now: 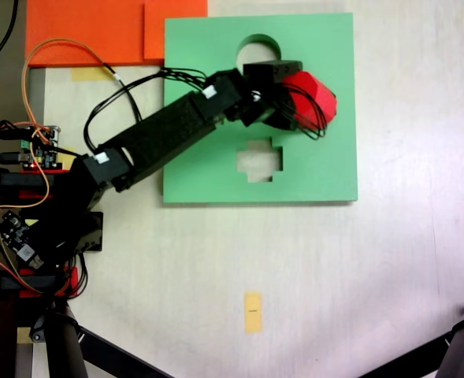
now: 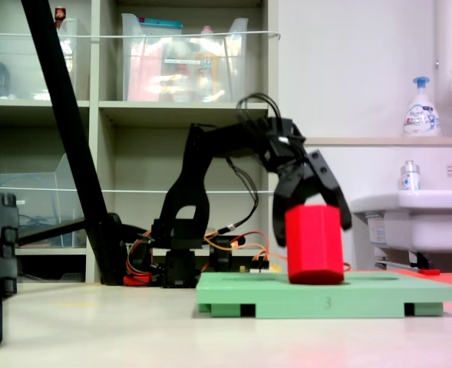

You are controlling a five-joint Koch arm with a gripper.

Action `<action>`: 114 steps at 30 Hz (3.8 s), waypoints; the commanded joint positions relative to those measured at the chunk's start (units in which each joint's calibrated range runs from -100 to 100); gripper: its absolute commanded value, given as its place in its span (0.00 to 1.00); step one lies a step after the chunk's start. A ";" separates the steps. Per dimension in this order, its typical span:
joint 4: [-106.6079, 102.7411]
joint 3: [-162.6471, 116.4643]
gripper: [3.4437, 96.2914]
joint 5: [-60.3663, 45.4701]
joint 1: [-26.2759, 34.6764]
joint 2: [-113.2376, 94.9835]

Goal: Put the octagonal pillar block into the corresponding hole

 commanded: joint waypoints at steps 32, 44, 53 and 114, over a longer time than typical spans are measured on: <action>-5.00 12.09 0.39 -6.74 0.05 8.26; -9.92 12.09 0.39 -6.79 0.10 0.58; -9.82 12.09 0.39 -6.69 0.44 -0.96; -17.62 15.68 0.59 -38.19 -10.16 -65.62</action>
